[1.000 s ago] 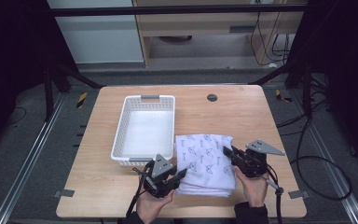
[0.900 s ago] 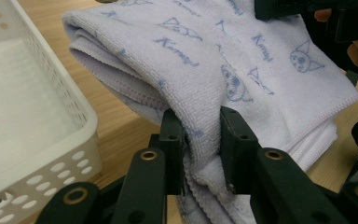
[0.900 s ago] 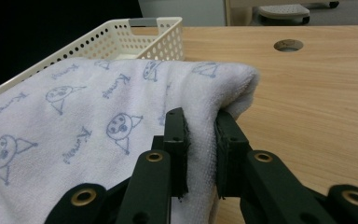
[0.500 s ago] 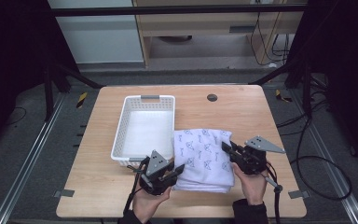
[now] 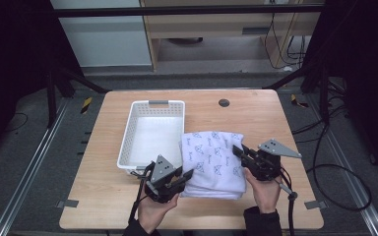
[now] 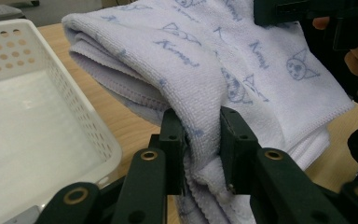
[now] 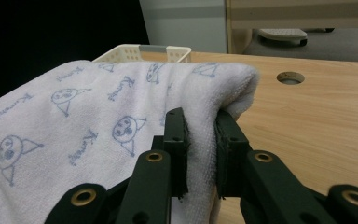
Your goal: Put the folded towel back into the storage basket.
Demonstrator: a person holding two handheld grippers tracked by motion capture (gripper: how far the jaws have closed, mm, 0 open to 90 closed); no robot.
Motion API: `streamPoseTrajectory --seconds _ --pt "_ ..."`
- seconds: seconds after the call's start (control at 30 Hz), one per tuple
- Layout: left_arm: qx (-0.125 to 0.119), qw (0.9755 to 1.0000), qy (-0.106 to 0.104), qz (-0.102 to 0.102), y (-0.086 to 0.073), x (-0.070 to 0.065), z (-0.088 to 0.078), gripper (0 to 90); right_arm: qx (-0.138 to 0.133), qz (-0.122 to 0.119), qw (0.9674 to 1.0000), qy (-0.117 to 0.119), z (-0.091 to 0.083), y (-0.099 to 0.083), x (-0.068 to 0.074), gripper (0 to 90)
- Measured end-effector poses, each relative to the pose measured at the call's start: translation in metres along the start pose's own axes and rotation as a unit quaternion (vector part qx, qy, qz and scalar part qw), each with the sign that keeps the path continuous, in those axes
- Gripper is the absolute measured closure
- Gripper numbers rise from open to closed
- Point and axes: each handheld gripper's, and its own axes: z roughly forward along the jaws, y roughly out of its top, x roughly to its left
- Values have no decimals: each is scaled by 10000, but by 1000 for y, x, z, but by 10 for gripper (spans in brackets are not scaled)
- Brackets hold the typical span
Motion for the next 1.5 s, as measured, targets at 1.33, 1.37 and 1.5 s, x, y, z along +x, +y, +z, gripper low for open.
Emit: streamPoseTrajectory --seconds 1.33,1.37,1.5 --pt "-502 9980 291 -242 24 44 -27 723 -377 -305 9986 -198 35 51 40 774" --pt "-500 9980 315 -243 24 45 -29 723 -381 -333 9985 -195 36 53 42 774" --pt "-536 9973 355 -342 25 53 -34 723 -388 -367 9984 -162 43 58 48 774"
